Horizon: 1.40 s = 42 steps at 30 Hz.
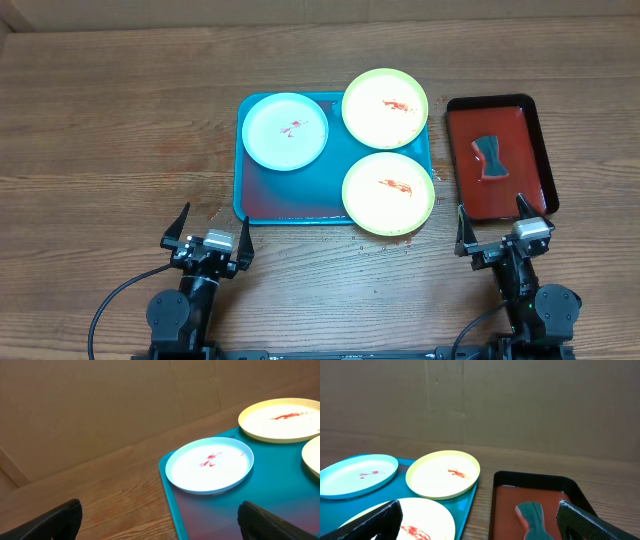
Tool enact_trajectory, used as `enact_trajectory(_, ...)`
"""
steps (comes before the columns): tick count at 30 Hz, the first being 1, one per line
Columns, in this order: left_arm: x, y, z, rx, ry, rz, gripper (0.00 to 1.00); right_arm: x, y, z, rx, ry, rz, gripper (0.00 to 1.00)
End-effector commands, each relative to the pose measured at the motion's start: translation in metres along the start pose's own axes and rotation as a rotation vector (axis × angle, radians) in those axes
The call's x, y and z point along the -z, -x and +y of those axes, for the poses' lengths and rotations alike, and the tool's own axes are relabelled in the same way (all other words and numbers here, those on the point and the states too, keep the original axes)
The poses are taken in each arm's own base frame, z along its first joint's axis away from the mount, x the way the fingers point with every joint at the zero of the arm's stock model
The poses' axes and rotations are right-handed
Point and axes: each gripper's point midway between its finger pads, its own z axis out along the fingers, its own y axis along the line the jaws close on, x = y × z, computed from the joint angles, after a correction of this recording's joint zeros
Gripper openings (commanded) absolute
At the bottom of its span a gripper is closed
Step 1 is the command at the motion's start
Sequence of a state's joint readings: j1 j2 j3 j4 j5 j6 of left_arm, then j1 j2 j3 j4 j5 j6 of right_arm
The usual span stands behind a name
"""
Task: Clean dirty plates on tray and stack at the side
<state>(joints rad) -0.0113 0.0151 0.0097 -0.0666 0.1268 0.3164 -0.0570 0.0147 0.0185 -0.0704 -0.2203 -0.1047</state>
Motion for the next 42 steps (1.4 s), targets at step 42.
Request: enact_trajectory(42,0.005,0.034,-0.023,-0.022,-0.146,-0.164,1.0,0.002,0.022,0.007,0.019,0.037,-0.093,1.0)
